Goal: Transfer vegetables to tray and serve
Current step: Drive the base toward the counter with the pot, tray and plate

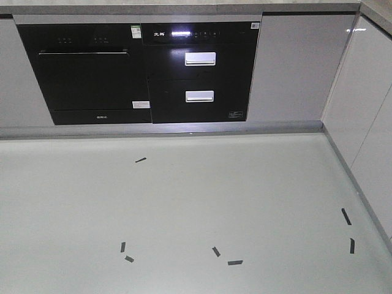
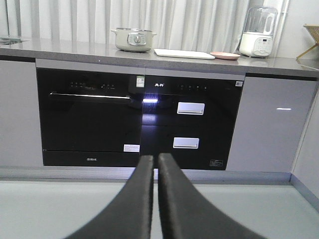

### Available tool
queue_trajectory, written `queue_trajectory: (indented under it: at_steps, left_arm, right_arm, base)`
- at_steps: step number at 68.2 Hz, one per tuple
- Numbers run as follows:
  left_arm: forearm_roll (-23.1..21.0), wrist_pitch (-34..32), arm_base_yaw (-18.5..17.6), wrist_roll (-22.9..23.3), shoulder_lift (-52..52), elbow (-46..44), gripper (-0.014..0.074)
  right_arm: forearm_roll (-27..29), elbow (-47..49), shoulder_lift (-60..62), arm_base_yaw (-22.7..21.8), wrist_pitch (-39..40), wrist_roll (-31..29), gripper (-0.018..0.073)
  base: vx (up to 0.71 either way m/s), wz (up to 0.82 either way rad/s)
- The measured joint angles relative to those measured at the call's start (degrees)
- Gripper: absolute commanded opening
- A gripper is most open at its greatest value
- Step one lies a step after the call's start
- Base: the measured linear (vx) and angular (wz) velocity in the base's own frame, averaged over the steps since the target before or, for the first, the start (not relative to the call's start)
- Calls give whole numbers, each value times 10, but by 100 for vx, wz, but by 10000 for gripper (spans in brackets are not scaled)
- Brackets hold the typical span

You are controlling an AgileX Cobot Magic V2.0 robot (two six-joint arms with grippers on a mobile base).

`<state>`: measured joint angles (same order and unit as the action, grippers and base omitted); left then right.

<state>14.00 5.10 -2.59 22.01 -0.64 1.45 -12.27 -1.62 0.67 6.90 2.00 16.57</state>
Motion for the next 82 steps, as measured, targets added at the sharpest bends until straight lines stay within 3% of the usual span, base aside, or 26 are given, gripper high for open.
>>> queue_trajectory:
  at_steps: [82]
  left_arm:
    - [0, 0, 0, 0, 0, 0, -6]
  right_arm:
    - [0, 0, 0, 0, 0, 0, -3]
  base:
    - [8, 3]
